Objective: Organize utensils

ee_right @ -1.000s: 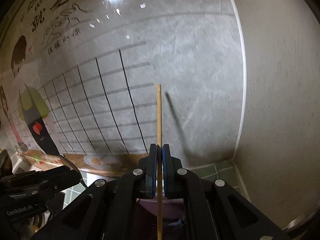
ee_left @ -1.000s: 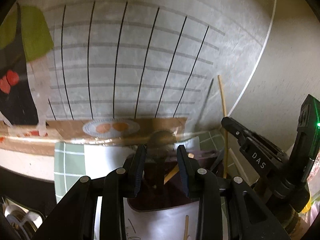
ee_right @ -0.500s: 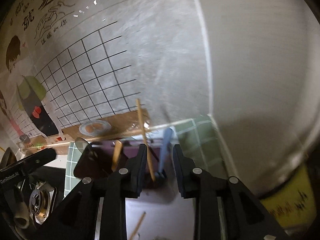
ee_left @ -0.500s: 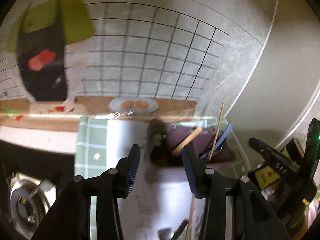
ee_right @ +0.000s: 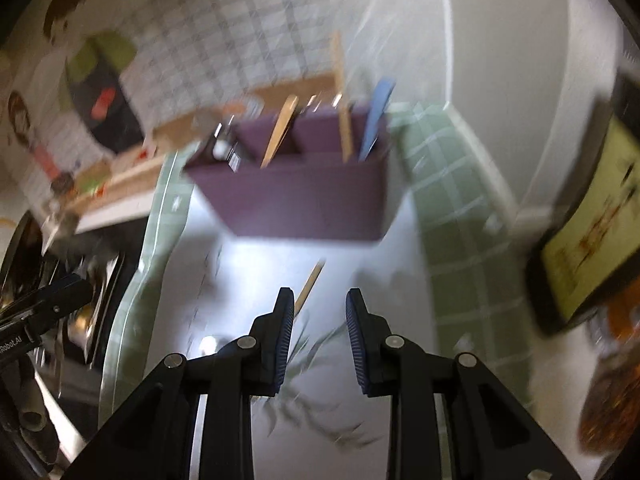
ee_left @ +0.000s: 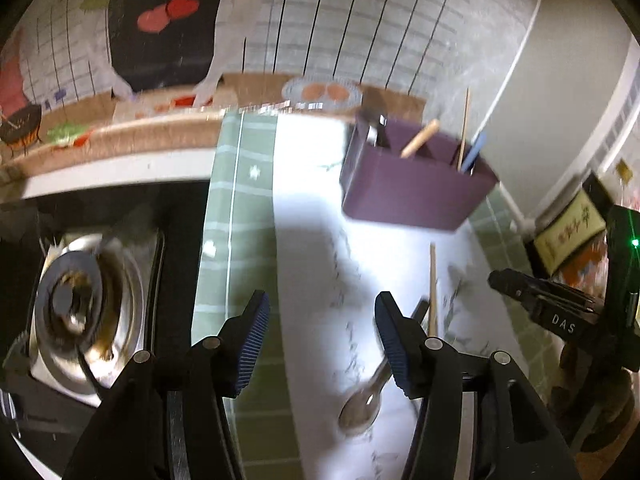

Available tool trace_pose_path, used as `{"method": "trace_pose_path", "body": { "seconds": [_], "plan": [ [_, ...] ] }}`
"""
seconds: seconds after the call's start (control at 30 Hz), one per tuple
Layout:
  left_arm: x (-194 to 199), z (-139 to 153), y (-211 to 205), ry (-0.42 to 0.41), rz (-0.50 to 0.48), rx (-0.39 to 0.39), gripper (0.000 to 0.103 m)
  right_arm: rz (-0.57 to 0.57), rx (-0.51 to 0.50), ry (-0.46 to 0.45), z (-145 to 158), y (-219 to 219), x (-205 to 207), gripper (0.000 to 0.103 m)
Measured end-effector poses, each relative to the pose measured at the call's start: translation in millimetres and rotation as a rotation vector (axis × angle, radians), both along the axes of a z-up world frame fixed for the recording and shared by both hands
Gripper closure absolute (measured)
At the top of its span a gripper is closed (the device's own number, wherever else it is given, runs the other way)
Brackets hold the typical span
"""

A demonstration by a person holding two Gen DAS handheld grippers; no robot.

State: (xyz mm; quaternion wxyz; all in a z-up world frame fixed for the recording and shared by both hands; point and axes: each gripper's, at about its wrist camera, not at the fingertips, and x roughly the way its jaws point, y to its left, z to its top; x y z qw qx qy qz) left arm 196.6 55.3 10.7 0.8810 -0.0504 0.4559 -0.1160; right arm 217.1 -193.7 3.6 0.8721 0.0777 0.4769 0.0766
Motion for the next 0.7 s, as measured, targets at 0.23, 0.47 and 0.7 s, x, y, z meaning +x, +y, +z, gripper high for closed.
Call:
{"method": "trace_pose_path", "body": {
  "seconds": [0.23, 0.47, 0.7],
  "plan": [
    [-13, -22, 22, 0.054, 0.036, -0.011, 0.047, 0.121, 0.01, 0.123, -40, 45, -33, 0.075],
    [-21, -35, 11, 0.102, -0.044, -0.023, 0.047, 0.12, -0.025, 0.145, -64, 61, -52, 0.064],
    [-28, -52, -21, 0.153, -0.186, -0.051, 0.047, 0.027, -0.14, 0.116, -53, 6, -63, 0.079]
  ]
}}
